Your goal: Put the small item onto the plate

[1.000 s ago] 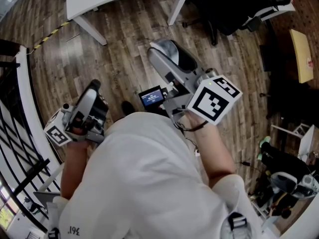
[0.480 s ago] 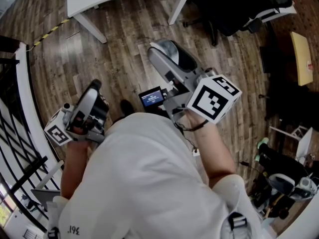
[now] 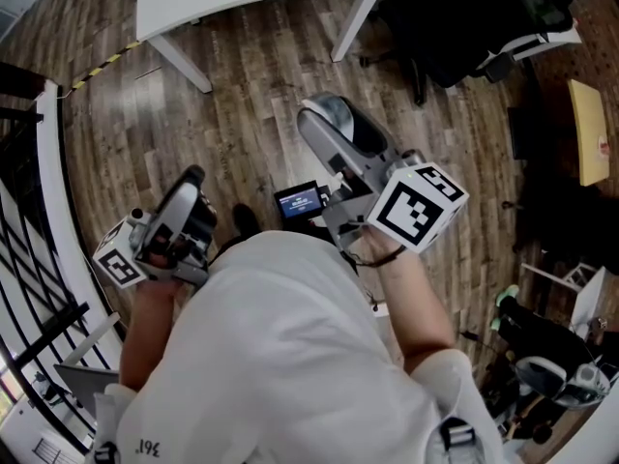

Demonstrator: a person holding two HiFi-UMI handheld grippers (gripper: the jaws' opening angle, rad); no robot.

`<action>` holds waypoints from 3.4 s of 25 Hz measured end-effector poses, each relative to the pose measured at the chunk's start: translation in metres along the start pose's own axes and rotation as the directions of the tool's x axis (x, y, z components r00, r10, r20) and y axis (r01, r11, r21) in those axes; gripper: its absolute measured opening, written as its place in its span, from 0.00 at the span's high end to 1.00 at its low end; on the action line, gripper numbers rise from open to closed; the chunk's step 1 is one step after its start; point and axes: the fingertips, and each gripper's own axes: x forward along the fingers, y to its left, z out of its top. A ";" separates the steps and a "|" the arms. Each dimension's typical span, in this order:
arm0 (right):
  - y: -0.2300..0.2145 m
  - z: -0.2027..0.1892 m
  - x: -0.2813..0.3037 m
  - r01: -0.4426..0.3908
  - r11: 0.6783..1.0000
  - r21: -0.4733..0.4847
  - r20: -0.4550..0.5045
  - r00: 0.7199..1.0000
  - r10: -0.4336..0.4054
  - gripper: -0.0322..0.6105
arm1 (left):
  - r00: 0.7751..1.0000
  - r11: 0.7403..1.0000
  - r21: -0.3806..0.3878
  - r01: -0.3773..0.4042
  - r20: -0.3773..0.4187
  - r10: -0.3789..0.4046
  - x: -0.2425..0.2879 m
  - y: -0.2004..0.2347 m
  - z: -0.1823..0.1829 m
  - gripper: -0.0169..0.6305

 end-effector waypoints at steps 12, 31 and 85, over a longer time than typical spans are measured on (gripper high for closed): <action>-0.043 0.015 -0.009 -0.003 0.999 0.037 -0.022 1.000 0.004 0.45 | 0.999 1.000 0.002 -0.019 0.027 0.019 0.038 0.018 -0.016 0.80; -0.075 0.025 0.012 -0.036 0.997 0.069 -0.063 0.997 0.040 0.45 | 0.995 0.997 0.028 -0.073 0.065 0.071 0.056 0.038 -0.010 0.80; -0.119 0.110 0.391 -0.006 1.000 0.029 -0.182 0.983 0.011 0.45 | 0.992 0.997 -0.006 -0.079 0.102 0.079 0.116 0.238 0.326 0.80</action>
